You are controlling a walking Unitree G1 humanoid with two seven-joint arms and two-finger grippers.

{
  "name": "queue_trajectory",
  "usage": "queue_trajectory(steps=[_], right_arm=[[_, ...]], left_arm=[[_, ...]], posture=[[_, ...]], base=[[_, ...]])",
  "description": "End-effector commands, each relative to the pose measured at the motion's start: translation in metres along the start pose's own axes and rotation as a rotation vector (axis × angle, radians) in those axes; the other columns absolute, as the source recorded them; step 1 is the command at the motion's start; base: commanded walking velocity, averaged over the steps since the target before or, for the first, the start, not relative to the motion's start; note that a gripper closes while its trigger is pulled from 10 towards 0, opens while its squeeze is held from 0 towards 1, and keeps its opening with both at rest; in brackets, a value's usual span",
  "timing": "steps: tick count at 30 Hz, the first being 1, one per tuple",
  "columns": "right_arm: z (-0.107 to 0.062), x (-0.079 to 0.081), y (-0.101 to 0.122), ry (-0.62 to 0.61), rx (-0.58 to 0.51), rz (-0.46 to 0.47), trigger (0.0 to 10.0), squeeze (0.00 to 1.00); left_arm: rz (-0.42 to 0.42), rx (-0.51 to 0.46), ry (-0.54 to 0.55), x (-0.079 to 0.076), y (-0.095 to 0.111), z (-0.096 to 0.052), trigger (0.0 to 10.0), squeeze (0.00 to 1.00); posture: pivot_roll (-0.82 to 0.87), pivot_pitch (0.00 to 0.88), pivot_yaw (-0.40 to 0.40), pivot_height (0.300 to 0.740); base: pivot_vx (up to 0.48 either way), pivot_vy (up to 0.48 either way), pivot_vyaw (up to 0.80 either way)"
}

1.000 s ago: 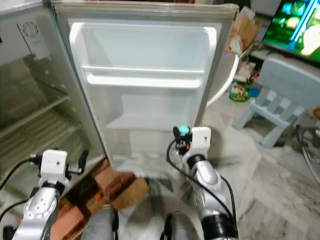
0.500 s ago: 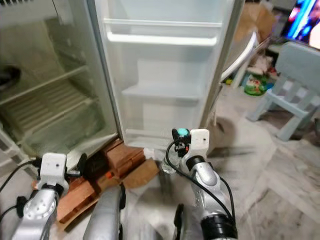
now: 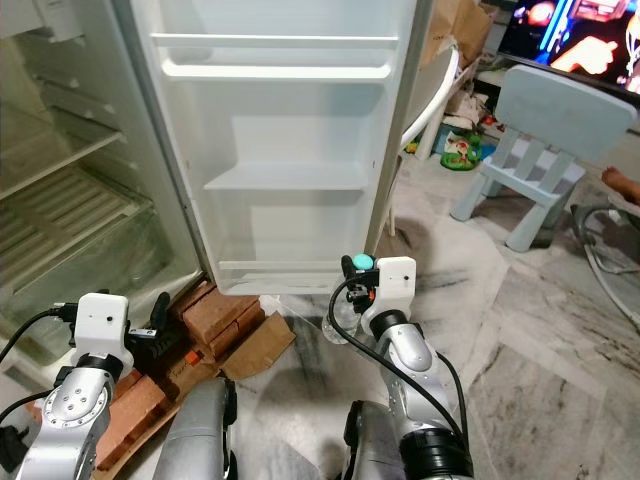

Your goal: Restocking fridge

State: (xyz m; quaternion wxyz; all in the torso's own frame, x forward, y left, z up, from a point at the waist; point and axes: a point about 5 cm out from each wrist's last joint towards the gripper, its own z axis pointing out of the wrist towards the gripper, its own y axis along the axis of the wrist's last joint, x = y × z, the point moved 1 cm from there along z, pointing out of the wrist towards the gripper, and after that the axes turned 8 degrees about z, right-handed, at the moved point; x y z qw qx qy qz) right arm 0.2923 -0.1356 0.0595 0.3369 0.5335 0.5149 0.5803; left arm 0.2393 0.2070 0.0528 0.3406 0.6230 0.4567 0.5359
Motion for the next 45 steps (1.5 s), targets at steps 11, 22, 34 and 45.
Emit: queue_trajectory(steps=[11, 22, 34, 45], right_arm=[[0.0048, 0.0048, 0.0152, 0.035, -0.061, -0.028, 10.0, 0.0], [0.0055, 0.0052, 0.0149, 0.04, -0.061, -0.032, 10.0, 0.0], [0.0057, 0.0053, 0.0147, 0.038, -0.064, -0.033, 10.0, 0.0], [0.007, 0.0045, 0.0163, 0.029, -0.073, -0.044, 10.0, 0.0]], left_arm=[[-0.002, -0.023, -0.005, -0.0011, 0.0052, 0.0027, 10.0, 0.0], [-0.01, -0.029, -0.009, -0.0024, 0.0064, 0.0046, 10.0, 0.0], [-0.012, -0.037, -0.016, -0.0051, 0.0087, 0.0059, 10.0, 0.0], [-0.015, -0.056, -0.02, -0.0078, 0.0129, 0.0066, 10.0, 0.0]], posture=[[0.12, 0.0, -0.041, 0.623], [0.12, 0.0, -0.039, 0.623], [0.12, 0.0, -0.035, 0.623], [0.12, 0.0, -0.037, 0.623]], base=[[0.355, 0.0, 0.0], [0.355, 0.085, 0.0], [0.325, 0.345, 0.0], [0.044, 0.0, 0.0]])
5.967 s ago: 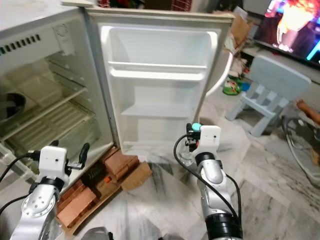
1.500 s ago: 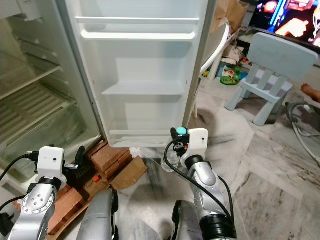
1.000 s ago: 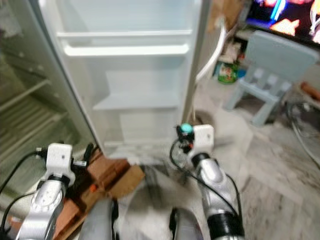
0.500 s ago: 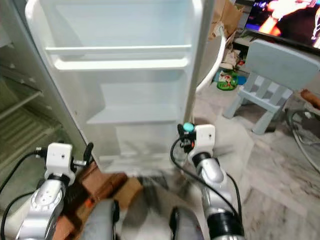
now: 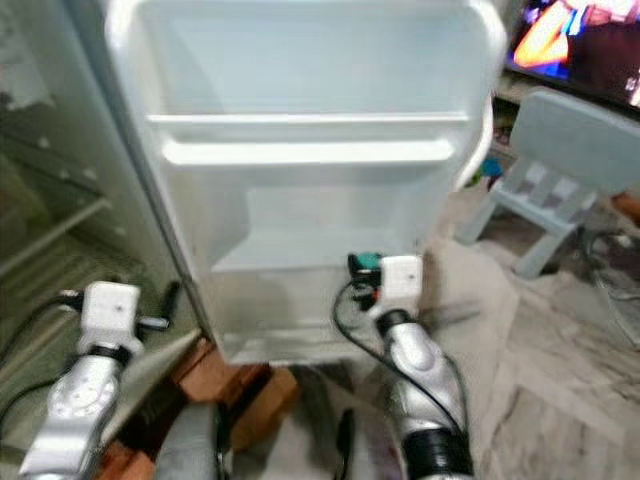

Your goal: Restocking fridge

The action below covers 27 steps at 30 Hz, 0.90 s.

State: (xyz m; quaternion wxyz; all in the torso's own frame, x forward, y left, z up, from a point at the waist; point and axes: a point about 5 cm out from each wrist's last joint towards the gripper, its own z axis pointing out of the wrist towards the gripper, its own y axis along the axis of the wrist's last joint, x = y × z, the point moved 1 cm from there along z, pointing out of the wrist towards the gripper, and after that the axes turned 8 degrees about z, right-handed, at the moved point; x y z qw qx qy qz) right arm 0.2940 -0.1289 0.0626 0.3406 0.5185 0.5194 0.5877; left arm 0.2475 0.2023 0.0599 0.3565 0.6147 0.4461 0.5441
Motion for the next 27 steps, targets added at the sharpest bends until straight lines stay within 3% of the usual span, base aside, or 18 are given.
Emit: queue_trajectory(steps=[1, 7, 17, 27], right_arm=[[0.004, -0.003, 0.015, 0.001, -0.058, -0.027, 10.0, 0.0], [0.006, -0.009, 0.018, -0.033, -0.069, -0.054, 10.0, 0.0], [0.024, -0.023, 0.036, -0.069, -0.1, -0.137, 10.0, 0.0], [0.044, -0.019, 0.047, -0.029, -0.125, -0.174, 10.0, 0.0]], left_arm=[[-0.009, -0.013, -0.017, -0.006, 0.004, 0.0, 10.0, 0.0], [-0.006, -0.016, -0.022, -0.006, 0.005, -0.003, 10.0, 0.0], [-0.012, -0.026, -0.02, 0.0, 0.012, -0.024, 10.0, 0.0], [0.003, -0.025, 0.001, 0.012, 0.021, -0.039, 10.0, 0.0]], posture=[[0.12, 0.0, -0.037, 0.623], [0.13, 0.0, -0.037, 0.623], [0.17, 0.113, -0.029, 0.623], [0.22, 0.184, -0.026, 0.581]], base=[[0.0, 0.0, 0.0], [0.0, 0.0, 0.0], [0.0, 0.0, 0.0], [0.0, 0.0, 0.0]])
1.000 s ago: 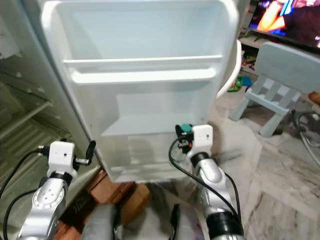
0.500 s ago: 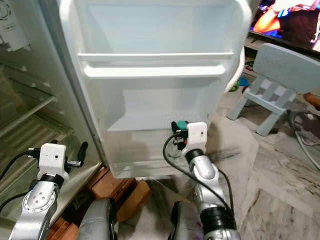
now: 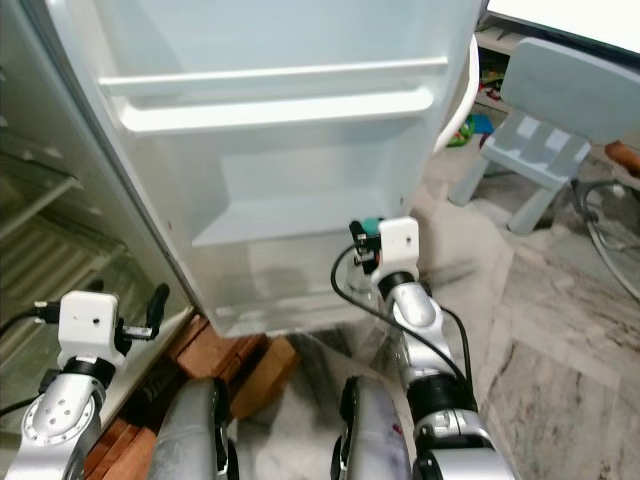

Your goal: Restocking fridge

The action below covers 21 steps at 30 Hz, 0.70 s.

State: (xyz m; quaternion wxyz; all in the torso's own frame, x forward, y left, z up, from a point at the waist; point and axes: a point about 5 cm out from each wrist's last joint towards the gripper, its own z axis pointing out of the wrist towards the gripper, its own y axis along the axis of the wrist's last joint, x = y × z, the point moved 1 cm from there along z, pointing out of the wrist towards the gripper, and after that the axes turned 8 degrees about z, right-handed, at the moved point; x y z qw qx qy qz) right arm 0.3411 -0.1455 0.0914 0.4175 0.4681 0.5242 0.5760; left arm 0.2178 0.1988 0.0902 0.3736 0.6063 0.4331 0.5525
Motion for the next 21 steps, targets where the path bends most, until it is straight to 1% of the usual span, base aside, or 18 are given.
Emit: queue_trajectory(steps=[1, 3, 4, 6, 12, 15, 16, 19, 21], right_arm=[[0.007, 0.0, 0.01, 0.007, -0.034, -0.023, 10.0, 0.0], [0.011, 0.004, 0.015, 0.036, -0.054, -0.054, 10.0, 0.0], [0.011, 0.004, 0.015, 0.036, -0.054, -0.054, 10.0, 0.0], [0.015, 0.012, 0.022, 0.086, -0.087, -0.098, 10.0, 0.0], [0.019, 0.019, 0.028, 0.127, -0.123, -0.131, 10.0, 0.0], [0.022, 0.024, 0.03, 0.144, -0.142, -0.149, 10.0, 0.0], [0.022, 0.027, 0.033, 0.154, -0.157, -0.169, 10.0, 0.0], [0.024, 0.03, 0.034, 0.159, -0.165, -0.175, 10.0, 0.0], [0.025, 0.032, 0.036, 0.171, -0.178, -0.197, 10.0, 0.0]], left_arm=[[0.011, 0.024, 0.012, 0.007, -0.002, -0.006, 10.0, 0.0], [0.02, 0.025, 0.03, 0.012, 0.0, -0.008, 10.0, 0.0], [0.02, 0.025, 0.03, 0.012, 0.0, -0.008, 10.0, 0.0], [0.027, 0.025, 0.048, 0.016, 0.002, -0.011, 10.0, 0.0], [0.04, 0.026, 0.073, 0.02, 0.006, -0.015, 10.0, 0.0], [0.051, 0.02, 0.088, 0.021, 0.009, -0.016, 10.0, 0.0], [0.055, 0.017, 0.089, 0.022, 0.009, -0.016, 10.0, 0.0], [0.059, 0.014, 0.091, 0.022, 0.011, -0.016, 10.0, 0.0], [0.063, 0.012, 0.092, 0.022, 0.013, -0.015, 10.0, 0.0]], posture=[[0.22, 0.186, -0.027, 0.581], [0.23, 0.196, -0.028, 0.581], [0.23, 0.196, -0.028, 0.581], [0.24, 0.209, -0.035, 0.581], [0.24, 0.235, -0.042, 0.581], [0.24, 0.247, -0.041, 0.562], [0.24, 0.249, -0.04, 0.552], [0.24, 0.253, -0.039, 0.537], [0.24, 0.257, -0.038, 0.527]], base=[[0.0, 0.0, 0.0], [0.0, 0.0, 0.0], [0.0, 0.0, 0.0], [0.0, 0.0, 0.0], [0.0, 0.0, 0.0], [0.0, 0.0, 0.0], [0.0, 0.0, 0.0], [0.0, 0.0, 0.0], [0.0, 0.0, 0.0]])
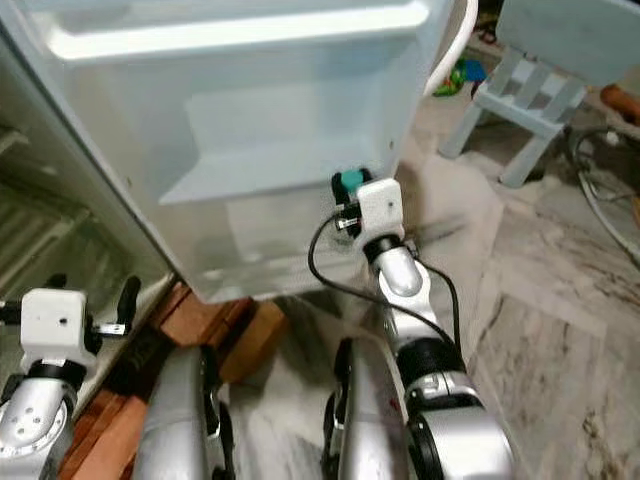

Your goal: Restocking fridge

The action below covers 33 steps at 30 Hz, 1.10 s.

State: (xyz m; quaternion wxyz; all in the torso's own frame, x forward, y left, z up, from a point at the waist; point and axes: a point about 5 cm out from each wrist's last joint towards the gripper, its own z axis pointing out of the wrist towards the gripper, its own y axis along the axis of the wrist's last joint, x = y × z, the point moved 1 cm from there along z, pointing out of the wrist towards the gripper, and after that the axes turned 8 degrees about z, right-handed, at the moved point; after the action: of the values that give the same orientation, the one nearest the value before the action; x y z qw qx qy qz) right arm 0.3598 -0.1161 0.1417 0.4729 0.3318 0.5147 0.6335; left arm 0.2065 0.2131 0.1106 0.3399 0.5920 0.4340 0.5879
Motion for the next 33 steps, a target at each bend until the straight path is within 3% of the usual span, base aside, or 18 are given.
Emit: queue_trajectory(steps=[1, 7, 17, 26, 31, 32, 33], right_arm=[[-0.002, 0.005, -0.01, 0.039, 0.053, -0.057, 10.0, 0.0], [0.002, 0.014, -0.003, 0.091, -0.004, -0.142, 10.0, 0.0], [0.014, 0.03, 0.003, 0.126, -0.051, -0.228, 10.0, 0.0], [0.019, 0.001, -0.014, -0.098, 0.128, -0.105, 10.0, 0.0], [0.019, -0.014, -0.017, -0.19, 0.177, -0.052, 10.0, 0.0], [0.018, -0.018, -0.018, -0.21, 0.189, -0.046, 10.0, 0.42], [0.017, -0.02, -0.019, -0.23, 0.198, -0.027, 10.0, 0.66]], left_arm=[[0.017, 0.008, 0.002, 0.002, 0.001, -0.002, 10.0, 0.0], [0.028, -0.001, 0.008, 0.004, 0.007, -0.002, 10.0, 0.0], [0.06, 0.01, 0.009, 0.006, 0.012, -0.017, 10.0, 0.0], [0.066, 0.042, -0.015, 0.006, 0.015, -0.03, 10.0, 0.0], [0.067, 0.048, -0.024, 0.006, 0.016, -0.031, 10.0, 0.0], [0.067, 0.05, -0.024, 0.006, 0.016, -0.031, 10.0, 0.0], [0.067, 0.052, -0.025, 0.006, 0.016, -0.03, 10.0, 0.0]], posture=[[0.25, 0.281, -0.033, 0.527], [0.25, 0.283, -0.032, 0.527], [0.28, 0.347, -0.029, 0.527], [0.3, 0.391, -0.019, 0.527], [0.3, 0.396, -0.018, 0.527], [0.3, 0.396, -0.018, 0.527], [0.29, 0.392, -0.019, 0.527]], base=[[0.0, 0.0, 0.0], [0.0, 0.0, 0.0], [0.0, 0.0, 0.0], [0.0, 0.0, 0.0], [0.0, 0.0, 0.0], [0.0, 0.0, 0.0], [0.0, 0.0, 0.0]])
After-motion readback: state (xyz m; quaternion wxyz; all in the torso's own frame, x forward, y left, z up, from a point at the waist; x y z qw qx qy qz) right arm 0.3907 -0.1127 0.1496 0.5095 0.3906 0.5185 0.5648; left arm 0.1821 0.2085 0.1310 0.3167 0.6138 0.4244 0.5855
